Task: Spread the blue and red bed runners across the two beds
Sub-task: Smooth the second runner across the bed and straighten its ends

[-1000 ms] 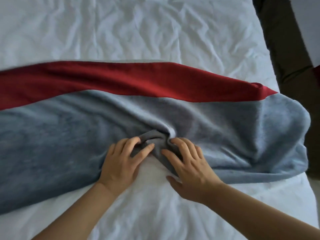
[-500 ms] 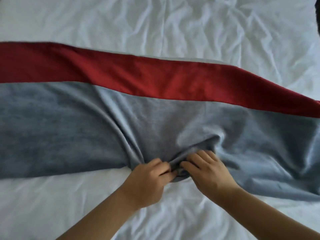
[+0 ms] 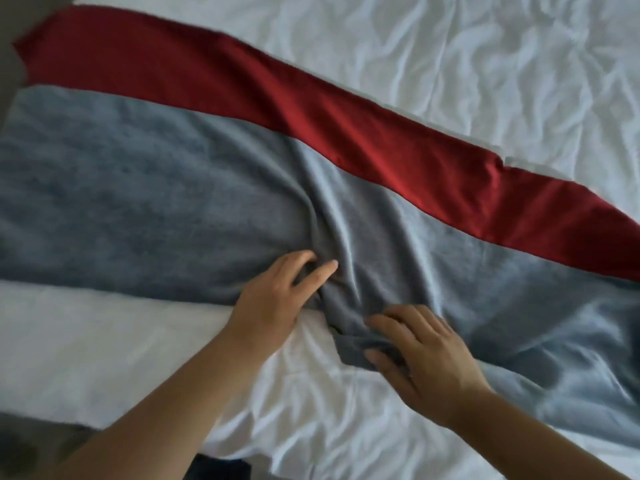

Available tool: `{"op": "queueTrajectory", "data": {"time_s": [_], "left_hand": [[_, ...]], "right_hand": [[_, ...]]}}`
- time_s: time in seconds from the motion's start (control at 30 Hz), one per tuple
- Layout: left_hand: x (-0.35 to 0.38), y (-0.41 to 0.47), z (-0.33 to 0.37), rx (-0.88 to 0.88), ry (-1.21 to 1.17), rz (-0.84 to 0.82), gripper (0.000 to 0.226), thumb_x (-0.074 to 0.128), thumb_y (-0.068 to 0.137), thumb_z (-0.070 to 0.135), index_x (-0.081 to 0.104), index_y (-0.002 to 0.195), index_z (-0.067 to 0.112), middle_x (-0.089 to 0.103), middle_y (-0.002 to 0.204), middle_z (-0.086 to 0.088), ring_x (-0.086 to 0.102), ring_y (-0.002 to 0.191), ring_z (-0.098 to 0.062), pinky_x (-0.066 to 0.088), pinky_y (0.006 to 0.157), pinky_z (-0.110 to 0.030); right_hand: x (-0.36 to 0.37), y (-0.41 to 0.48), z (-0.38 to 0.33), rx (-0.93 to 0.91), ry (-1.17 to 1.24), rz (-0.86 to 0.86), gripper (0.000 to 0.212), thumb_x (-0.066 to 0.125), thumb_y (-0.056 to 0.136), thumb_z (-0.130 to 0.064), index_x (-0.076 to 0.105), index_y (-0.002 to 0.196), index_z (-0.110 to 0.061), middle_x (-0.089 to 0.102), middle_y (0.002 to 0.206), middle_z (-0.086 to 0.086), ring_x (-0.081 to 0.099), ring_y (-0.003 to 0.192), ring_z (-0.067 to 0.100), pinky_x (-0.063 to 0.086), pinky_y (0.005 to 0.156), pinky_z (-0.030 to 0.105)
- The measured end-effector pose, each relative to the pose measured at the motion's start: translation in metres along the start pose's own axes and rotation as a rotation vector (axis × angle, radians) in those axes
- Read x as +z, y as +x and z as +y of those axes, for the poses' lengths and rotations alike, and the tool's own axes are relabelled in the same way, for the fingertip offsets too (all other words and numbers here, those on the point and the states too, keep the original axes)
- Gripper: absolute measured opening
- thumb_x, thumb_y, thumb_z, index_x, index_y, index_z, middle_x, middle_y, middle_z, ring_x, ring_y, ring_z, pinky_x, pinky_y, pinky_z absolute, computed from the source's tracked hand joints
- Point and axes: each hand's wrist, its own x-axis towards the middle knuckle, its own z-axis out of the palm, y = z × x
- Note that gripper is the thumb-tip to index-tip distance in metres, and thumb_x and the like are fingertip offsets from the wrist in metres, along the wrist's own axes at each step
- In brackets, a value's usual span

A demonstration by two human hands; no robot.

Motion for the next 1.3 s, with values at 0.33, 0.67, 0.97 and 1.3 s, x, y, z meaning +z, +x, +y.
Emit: {"op": "queueTrajectory", "data": {"time_s": [0.33, 0.67, 0.97, 1.3], "left_hand": [[-0.067, -0.037, -0.086, -0.012, 0.218, 0.115, 0.038, 0.044, 0.086, 0.007, 0.077, 0.105, 0.013, 0.073, 0.108, -0.007, 0.071, 0.104, -0.031, 0.055, 0.086, -0.041], [-0.147, -0.088, -0.146, -0.104, 0.03, -0.235, 0.044, 0.04, 0.088, 0.032, 0.067, 0.122, 0.03, 0.075, 0.095, 0.01, 0.071, 0.076, -0.017, 0.057, 0.061, -0.041], [-0.117, -0.11, -0.142, 0.023, 0.187, 0.327, 0.023, 0.062, 0.091, 0.001, 0.076, 0.097, 0.018, 0.07, 0.102, -0.008, 0.066, 0.087, -0.027, 0.049, 0.079, -0.041], [-0.103, -0.131, -0.14, -0.09, 0.231, 0.151, 0.025, 0.067, 0.095, 0.039, 0.077, 0.11, 0.021, 0.069, 0.117, -0.007, 0.064, 0.11, -0.032, 0.042, 0.103, -0.05]], "right_hand": [[0.033, 0.102, -0.084, 0.084, -0.237, 0.001, 0.047, 0.074, 0.07, -0.003, 0.068, 0.115, -0.016, 0.067, 0.096, 0.004, 0.061, 0.086, 0.031, 0.051, 0.076, 0.039], [0.015, 0.142, -0.139, 0.448, -0.109, -0.524, 0.02, 0.045, 0.09, -0.021, 0.063, 0.087, -0.031, 0.06, 0.079, -0.004, 0.058, 0.079, 0.022, 0.042, 0.068, 0.03], [0.067, 0.114, -0.165, -0.264, -0.09, 0.03, 0.027, 0.062, 0.096, -0.034, 0.067, 0.121, -0.024, 0.062, 0.118, 0.005, 0.059, 0.105, 0.026, 0.05, 0.089, 0.04], [0.079, 0.124, -0.164, -0.198, -0.128, 0.15, 0.012, 0.068, 0.092, -0.019, 0.077, 0.101, -0.018, 0.071, 0.095, -0.003, 0.062, 0.086, 0.023, 0.047, 0.079, 0.035]]}}
